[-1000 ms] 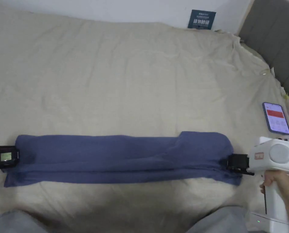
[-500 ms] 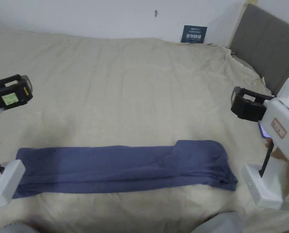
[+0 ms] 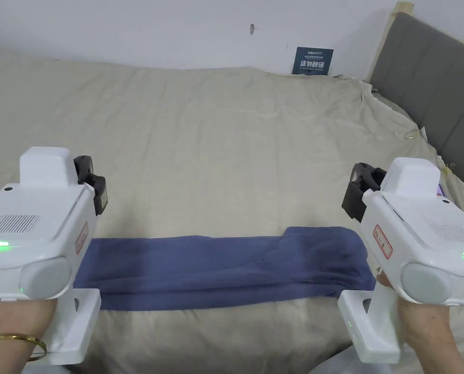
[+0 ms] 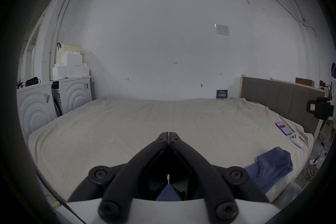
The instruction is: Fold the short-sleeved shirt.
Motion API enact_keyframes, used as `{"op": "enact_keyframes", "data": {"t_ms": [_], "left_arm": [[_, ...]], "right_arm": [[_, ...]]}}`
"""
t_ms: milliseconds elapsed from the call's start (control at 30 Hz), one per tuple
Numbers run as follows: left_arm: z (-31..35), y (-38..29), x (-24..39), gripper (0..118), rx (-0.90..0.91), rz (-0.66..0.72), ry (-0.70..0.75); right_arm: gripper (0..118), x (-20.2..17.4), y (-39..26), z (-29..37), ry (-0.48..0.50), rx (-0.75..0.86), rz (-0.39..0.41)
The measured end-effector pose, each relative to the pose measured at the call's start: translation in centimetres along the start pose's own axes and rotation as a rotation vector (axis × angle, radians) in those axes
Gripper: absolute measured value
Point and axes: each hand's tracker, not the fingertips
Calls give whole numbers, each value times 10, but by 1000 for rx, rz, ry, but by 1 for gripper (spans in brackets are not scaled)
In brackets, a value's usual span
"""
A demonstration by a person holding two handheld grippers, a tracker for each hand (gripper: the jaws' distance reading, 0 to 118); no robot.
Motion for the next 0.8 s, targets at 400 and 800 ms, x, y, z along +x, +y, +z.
{"op": "enact_keyframes", "data": {"t_ms": [400, 800], "left_arm": [[-4, -3, -5, 0, -29, 21, 19], [-49, 1, -82, 83, -355, 342, -158]], "right_arm": [[0, 1, -6, -8, 4, -29, 1], [0, -6, -5, -15, 4, -53, 24]]}}
